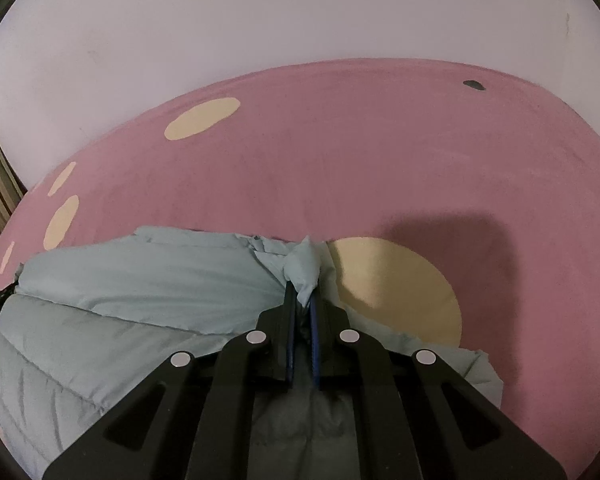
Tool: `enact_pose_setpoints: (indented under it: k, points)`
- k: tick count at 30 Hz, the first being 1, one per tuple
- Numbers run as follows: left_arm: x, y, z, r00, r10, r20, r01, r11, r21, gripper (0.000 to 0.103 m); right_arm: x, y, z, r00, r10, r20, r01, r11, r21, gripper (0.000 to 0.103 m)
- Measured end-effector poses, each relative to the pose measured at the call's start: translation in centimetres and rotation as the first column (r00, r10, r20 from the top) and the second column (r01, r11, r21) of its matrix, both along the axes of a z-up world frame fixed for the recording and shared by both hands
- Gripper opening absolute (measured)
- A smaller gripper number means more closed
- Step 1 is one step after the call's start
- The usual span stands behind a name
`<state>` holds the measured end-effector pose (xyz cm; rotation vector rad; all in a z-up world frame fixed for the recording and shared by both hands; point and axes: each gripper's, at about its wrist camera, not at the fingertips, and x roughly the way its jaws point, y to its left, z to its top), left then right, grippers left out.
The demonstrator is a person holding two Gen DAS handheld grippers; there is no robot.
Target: Fold large clothes
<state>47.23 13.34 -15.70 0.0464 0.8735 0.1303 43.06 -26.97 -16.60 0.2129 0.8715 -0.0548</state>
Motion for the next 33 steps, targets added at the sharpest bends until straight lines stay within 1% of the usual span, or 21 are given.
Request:
enact_pose_setpoints:
  k: [3, 17, 21, 23, 24, 25, 26, 27, 28, 30, 31, 32, 33]
  points:
    - [0.0, 0.2, -0.5, 1.000, 0.007, 0.001, -0.007, 1.000, -0.013, 0.005, -0.1, 0.0, -0.4, 1.000, -0.007, 0.005, 0.007, 1.000, 0.004, 0.006]
    - [-0.2, 0.0, -0.7, 1.000, 0.008, 0.003, -0.008, 1.000, 0.012, 0.006, 0.1, 0.4, -0.6, 1.000, -0.012, 0.014, 0.012, 1.000, -0.006, 0.007]
    - [-0.1, 0.2, -0.6, 1.000, 0.010, -0.010, -0.010, 1.000, 0.011, 0.009, 0.2, 0.3, -0.4, 1.000, -0.012, 0.010, 0.012, 1.000, -0.009, 0.008]
    - [-0.1, 0.4, -0.3, 1.000, 0.020, -0.017, -0.020, 1.000, 0.011, 0.015, 0.1, 0.2, -0.2, 1.000, -0.018, 0.010, 0.018, 1.000, -0.008, 0.012]
    - [-0.1, 0.5, -0.1, 0.999, 0.026, -0.020, -0.026, 1.000, 0.010, 0.021, 0.0, 0.0, 0.0, 1.000, -0.024, 0.009, 0.024, 1.000, -0.005, 0.016]
    - [-0.3, 0.8, 0.2, 0.999, 0.036, -0.022, -0.036, 0.999, 0.007, 0.032, 0.0, -0.2, 0.1, 1.000, -0.030, 0.007, 0.030, 1.000, 0.000, 0.018]
    - [-0.5, 1.0, 0.5, 0.999, 0.045, -0.021, -0.044, 0.999, 0.004, 0.039, -0.1, -0.3, 0.3, 0.999, -0.035, 0.004, 0.035, 0.999, 0.004, 0.019]
    - [-0.9, 1.3, 1.0, 0.999, 0.047, -0.016, -0.047, 0.999, -0.011, 0.053, -0.3, -0.5, 0.6, 0.999, -0.041, 0.000, 0.041, 0.999, 0.006, 0.022]
    - [-1.2, 1.5, 1.3, 0.999, 0.044, -0.011, -0.044, 0.999, -0.022, 0.056, -0.5, -0.5, 1.0, 0.999, -0.046, -0.001, 0.046, 0.999, 0.005, 0.024]
    - [-2.3, 1.7, 2.7, 0.999, 0.037, 0.005, -0.037, 0.999, -0.036, 0.057, -1.2, -0.4, 2.1, 0.998, -0.063, 0.008, 0.063, 0.998, -0.010, 0.028]
    - [-2.9, 1.6, 3.6, 0.999, 0.036, 0.016, -0.036, 0.999, -0.041, 0.058, -1.7, 0.0, 3.0, 0.997, -0.066, 0.025, 0.067, 0.997, -0.024, 0.033]
    - [-3.4, 1.5, 4.3, 0.999, 0.034, 0.028, -0.032, 0.998, -0.049, 0.059, -2.1, 0.3, 3.7, 0.997, -0.063, 0.040, 0.064, 0.998, -0.028, 0.034]
    - [-4.1, 1.1, 5.4, 0.998, 0.027, 0.052, -0.023, 0.997, -0.070, 0.064, -2.7, 0.9, 4.8, 0.997, -0.052, 0.065, 0.054, 0.998, -0.027, 0.036]
